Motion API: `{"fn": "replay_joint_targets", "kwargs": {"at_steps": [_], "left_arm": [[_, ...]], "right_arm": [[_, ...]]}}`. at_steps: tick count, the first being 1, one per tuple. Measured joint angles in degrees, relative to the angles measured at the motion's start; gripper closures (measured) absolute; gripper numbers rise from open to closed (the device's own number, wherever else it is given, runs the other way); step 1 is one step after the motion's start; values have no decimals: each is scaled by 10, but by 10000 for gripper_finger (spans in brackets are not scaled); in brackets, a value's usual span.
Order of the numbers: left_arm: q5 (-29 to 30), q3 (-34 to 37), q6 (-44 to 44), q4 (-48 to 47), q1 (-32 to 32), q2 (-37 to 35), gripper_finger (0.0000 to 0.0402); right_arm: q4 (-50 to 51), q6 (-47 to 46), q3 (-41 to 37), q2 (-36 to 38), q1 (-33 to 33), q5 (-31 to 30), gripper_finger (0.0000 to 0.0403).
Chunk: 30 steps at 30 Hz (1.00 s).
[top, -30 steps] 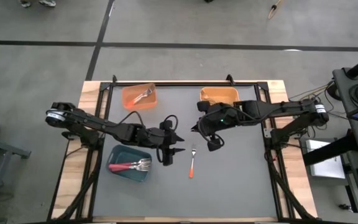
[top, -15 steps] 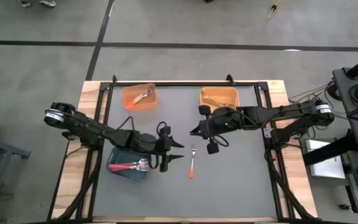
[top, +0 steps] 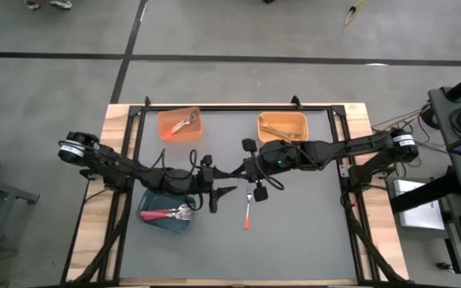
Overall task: Sort silverware by color (type)
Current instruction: Put the gold fork into the yellow bin
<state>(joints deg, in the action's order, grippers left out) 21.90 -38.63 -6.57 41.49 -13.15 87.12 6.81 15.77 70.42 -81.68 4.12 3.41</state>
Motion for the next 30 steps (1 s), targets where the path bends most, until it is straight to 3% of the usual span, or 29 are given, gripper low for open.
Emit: {"fn": "replay_joint_targets", "kwargs": {"at_steps": [8,14,18,30], "left_arm": [[10,-8,13,2,1,20,250],[79,-18,41,12,-20,20,385],[118,-34,63,12,-29,20,394],[117,-49,84,11,-34,21,399]], "right_arm": [[3,20,49,-26,0,2,394],[-1,31,59,-29,0,4,394],[-31,26,60,-29,0,3,394],[-37,39,60,-28,0,1,382]]}}
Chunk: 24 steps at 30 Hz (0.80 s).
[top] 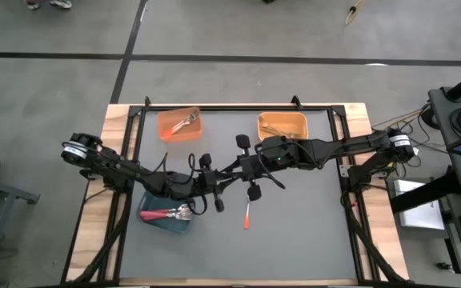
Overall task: Sort silverware by color (type)
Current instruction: Put the gold fork into the yellow bin
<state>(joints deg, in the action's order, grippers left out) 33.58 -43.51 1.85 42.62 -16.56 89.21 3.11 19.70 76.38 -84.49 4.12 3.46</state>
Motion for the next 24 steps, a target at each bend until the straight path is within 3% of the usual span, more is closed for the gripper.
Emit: {"fn": "replay_joint_targets", "kwargs": {"at_steps": [6,14,24], "left_arm": [[0,0,0,3,-1,0,400],[2,0,1,9,-1,0,400],[96,-1,19,14,-1,-1,401]], "right_arm": [[4,0,0,0,0,0,371],[7,-5,-1,0,0,-21,313],[11,-25,1,20,0,-126,302]]}}
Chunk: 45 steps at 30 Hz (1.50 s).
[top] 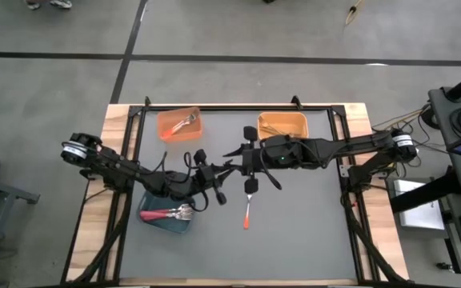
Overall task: Sort silverware by color (type)
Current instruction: Put the gold fork into the yellow bin
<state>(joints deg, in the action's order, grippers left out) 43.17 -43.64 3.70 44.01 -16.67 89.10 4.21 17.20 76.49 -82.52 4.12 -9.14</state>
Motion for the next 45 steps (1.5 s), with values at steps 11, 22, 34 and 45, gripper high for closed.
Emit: {"fn": "replay_joint_targets", "kwargs": {"at_steps": [11,22,34,45], "left_arm": [[49,1,2,4,2,0,401],[49,1,-1,5,11,0,401],[84,2,-4,4,18,1,401],[111,2,28,4,19,1,400]], "right_arm": [[-4,-20,22,3,0,-41,299],[-7,-42,36,3,0,-43,298],[-9,-60,63,4,-1,-70,298],[51,-134,85,28,26,-106,298]]}}
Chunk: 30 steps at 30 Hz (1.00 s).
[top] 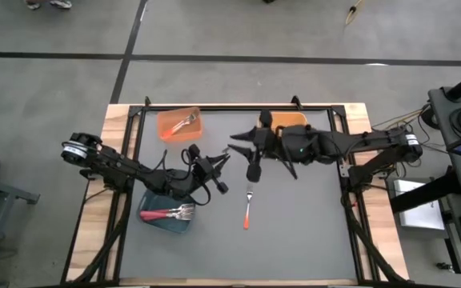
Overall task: Sort silverware by color (type)
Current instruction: Put the gold fork into the yellow bin
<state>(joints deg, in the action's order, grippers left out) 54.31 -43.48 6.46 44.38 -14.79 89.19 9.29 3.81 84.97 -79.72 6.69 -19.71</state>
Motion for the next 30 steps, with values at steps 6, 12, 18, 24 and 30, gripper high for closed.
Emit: {"fn": "replay_joint_targets", "kwargs": {"at_steps": [6,12,18,24,30], "left_arm": [[18,0,25,1,0,-1,400],[19,0,23,4,0,-2,399],[20,0,21,9,0,-2,399],[20,0,20,13,0,-2,398],[19,0,17,14,0,-2,398]], "right_arm": [[6,-30,-38,-2,43,-10,298],[-26,-59,-105,-3,61,-122,298],[-193,-44,-206,-9,60,-139,297],[-250,-47,-243,-8,56,-161,296],[-249,-23,-252,-10,53,-163,296]]}}
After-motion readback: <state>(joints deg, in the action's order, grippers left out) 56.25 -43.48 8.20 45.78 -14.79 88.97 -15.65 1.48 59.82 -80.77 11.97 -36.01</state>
